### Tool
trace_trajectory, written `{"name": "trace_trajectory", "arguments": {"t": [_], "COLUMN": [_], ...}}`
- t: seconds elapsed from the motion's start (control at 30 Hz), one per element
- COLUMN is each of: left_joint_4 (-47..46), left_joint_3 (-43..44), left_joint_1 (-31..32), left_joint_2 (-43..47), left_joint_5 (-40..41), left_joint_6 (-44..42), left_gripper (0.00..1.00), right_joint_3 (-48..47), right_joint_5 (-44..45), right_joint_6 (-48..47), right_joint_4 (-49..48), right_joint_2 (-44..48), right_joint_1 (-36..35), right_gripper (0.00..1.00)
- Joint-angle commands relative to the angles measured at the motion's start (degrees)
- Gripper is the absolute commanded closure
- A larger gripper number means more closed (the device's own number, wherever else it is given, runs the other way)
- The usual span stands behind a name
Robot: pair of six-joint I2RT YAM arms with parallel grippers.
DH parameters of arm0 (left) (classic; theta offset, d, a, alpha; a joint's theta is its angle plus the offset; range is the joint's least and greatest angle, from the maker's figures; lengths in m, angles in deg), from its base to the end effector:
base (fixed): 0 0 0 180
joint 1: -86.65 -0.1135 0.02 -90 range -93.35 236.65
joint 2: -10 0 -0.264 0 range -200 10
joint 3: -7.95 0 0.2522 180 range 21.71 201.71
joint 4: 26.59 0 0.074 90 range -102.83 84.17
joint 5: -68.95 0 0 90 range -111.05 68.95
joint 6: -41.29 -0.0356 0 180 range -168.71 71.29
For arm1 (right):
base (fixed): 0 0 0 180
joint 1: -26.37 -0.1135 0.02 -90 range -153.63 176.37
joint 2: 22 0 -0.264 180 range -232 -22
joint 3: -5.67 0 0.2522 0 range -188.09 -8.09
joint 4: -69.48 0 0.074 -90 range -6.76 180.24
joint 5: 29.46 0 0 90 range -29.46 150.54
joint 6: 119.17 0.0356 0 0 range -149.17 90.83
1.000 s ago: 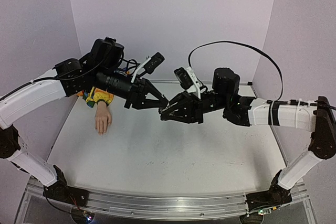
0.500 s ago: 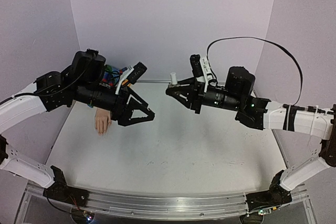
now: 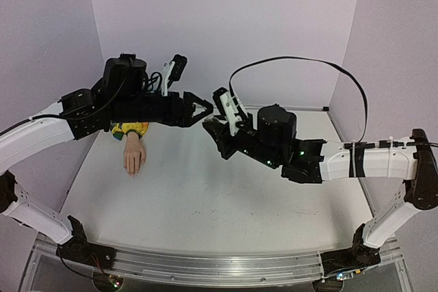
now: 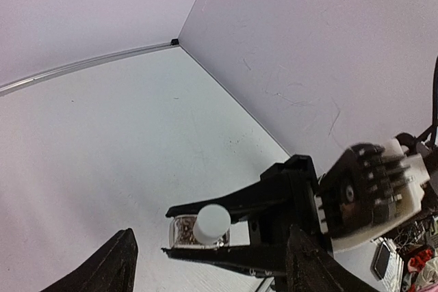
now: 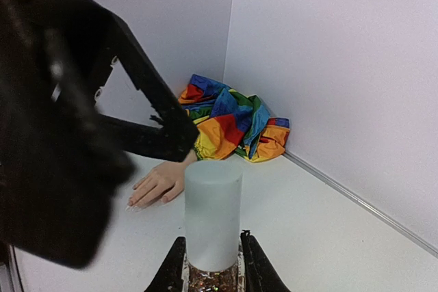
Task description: Paint the nails
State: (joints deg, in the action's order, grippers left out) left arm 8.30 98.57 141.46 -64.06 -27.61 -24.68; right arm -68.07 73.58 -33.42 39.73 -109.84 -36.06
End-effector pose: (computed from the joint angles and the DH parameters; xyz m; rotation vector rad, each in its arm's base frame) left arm 0.1656 -0.2418 0.4048 0.6188 1.9318 -1.0191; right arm 0.1734 0.3148 0.3452 -0.5612 1.2161 0.7168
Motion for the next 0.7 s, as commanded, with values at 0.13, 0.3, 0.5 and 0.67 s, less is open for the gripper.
{"name": "trace_trajectory", "arguments": {"t": [0.13, 0.3, 0.5, 0.67], "left_joint_4": [-6.3, -6.7, -7.7, -7.8], "left_joint_3": [4.3, 4.8, 4.9, 4.5], "left_joint_1": [-0.1, -0.1, -0.1, 0.0], "left_joint_2": [-2.5, -3.1, -4.5, -5.2], "left_joint_5": [2.1, 2.8, 0.3, -1.3], "left_joint_6": [2.0, 1.7, 2.4, 2.3], "left_gripper": [0.35, 0.49, 0.62, 0.75], "right_joint_3": [-4.7, -4.7, -4.9, -5.1], "right_joint_5": [4.1, 3.9, 3.6, 3.3], "right_joint_6": [-3.3, -3.7, -3.8, -3.1], "right_joint_4": [-3.2, -3.2, -3.0, -3.0], "right_joint_2": [-0.3, 0.1, 0.0, 0.6], "right_joint_1": [-1.8, -2.1, -2.3, -2.3], "right_gripper": [1.00, 1.00, 1.00, 1.00]}}
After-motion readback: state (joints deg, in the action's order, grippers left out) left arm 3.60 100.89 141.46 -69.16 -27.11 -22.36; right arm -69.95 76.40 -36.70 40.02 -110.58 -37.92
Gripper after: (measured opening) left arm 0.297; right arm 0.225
